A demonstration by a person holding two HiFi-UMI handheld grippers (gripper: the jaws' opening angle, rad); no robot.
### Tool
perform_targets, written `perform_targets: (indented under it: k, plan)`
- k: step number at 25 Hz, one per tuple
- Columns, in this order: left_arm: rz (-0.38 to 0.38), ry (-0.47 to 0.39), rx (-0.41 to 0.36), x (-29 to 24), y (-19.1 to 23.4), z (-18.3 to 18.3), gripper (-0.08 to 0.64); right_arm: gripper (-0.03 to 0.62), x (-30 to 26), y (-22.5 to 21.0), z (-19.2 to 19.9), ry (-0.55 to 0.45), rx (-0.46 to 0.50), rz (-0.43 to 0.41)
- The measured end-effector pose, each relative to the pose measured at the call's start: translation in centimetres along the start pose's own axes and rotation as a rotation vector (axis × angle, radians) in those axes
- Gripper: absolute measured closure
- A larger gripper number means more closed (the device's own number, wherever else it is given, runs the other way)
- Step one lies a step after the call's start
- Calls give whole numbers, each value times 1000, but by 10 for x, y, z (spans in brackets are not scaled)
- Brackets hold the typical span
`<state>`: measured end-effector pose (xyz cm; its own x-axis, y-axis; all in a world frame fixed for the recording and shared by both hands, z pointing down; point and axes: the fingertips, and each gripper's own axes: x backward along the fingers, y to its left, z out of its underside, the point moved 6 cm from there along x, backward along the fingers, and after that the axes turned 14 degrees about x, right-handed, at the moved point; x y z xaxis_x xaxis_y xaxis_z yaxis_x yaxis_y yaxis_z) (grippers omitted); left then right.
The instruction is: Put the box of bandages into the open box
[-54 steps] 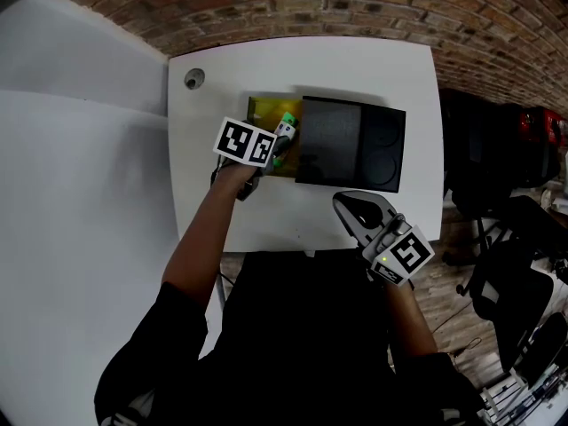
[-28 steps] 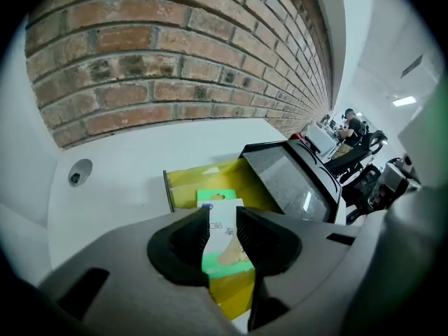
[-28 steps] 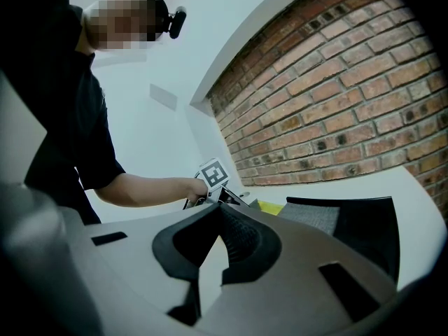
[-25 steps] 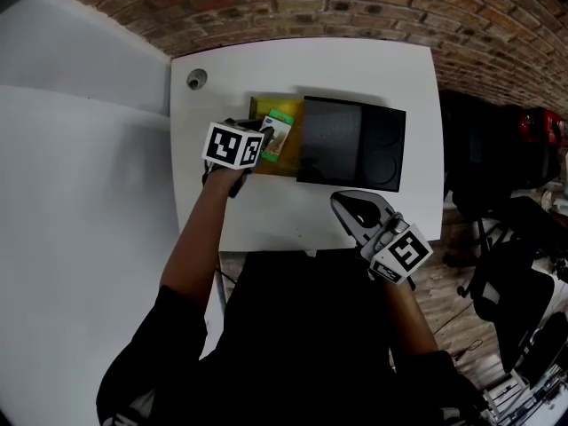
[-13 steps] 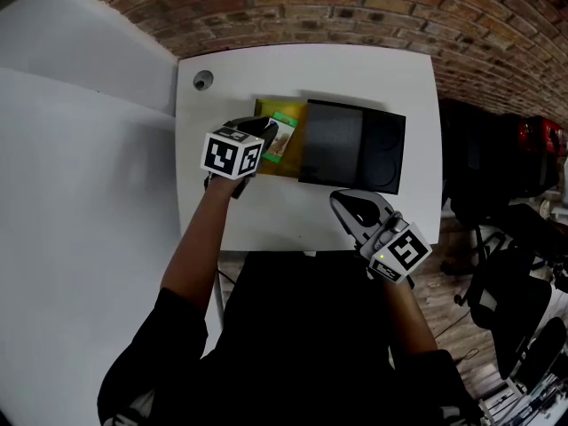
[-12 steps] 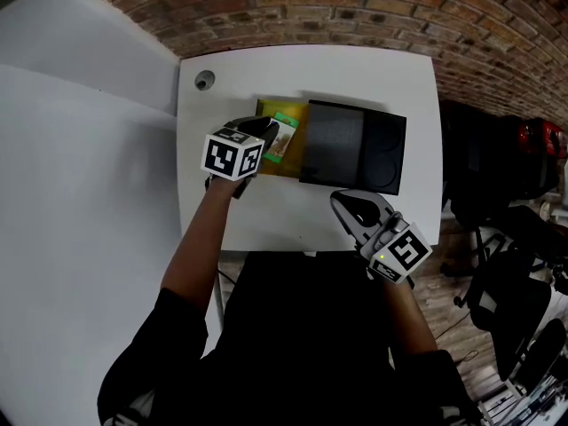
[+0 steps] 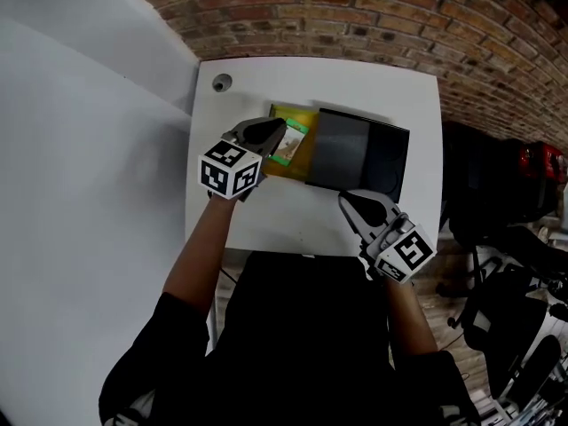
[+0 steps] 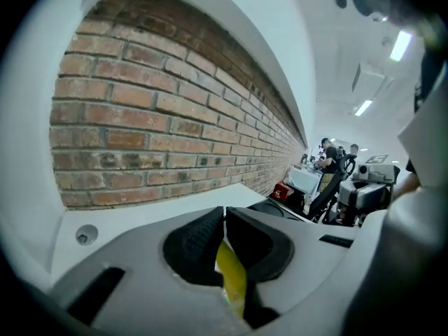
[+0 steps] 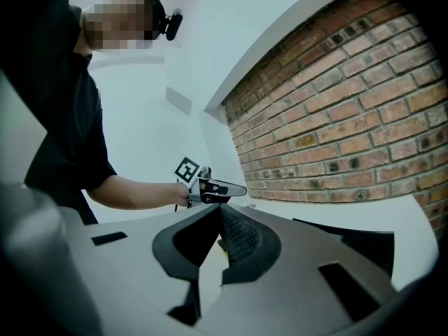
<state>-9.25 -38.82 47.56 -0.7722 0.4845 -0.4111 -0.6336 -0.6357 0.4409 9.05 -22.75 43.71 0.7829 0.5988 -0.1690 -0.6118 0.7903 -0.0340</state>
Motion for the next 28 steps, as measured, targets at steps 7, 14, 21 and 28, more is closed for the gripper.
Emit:
perform_targets:
  k: [7, 14, 21, 28]
  plan:
    - [151, -217, -57, 39, -35, -10, 545, 586, 23, -11, -13, -23, 57, 28]
    - [229, -403, 30, 75, -62, -4, 545, 586, 56, -9, -20, -33, 103, 4]
    - [207, -480, -19, 104, -103, 22, 545, 586, 87, -2, -24, -64, 150, -99]
    - [198, -504, -34, 124, -141, 46, 545, 586, 103, -6, -19, -94, 153, -156]
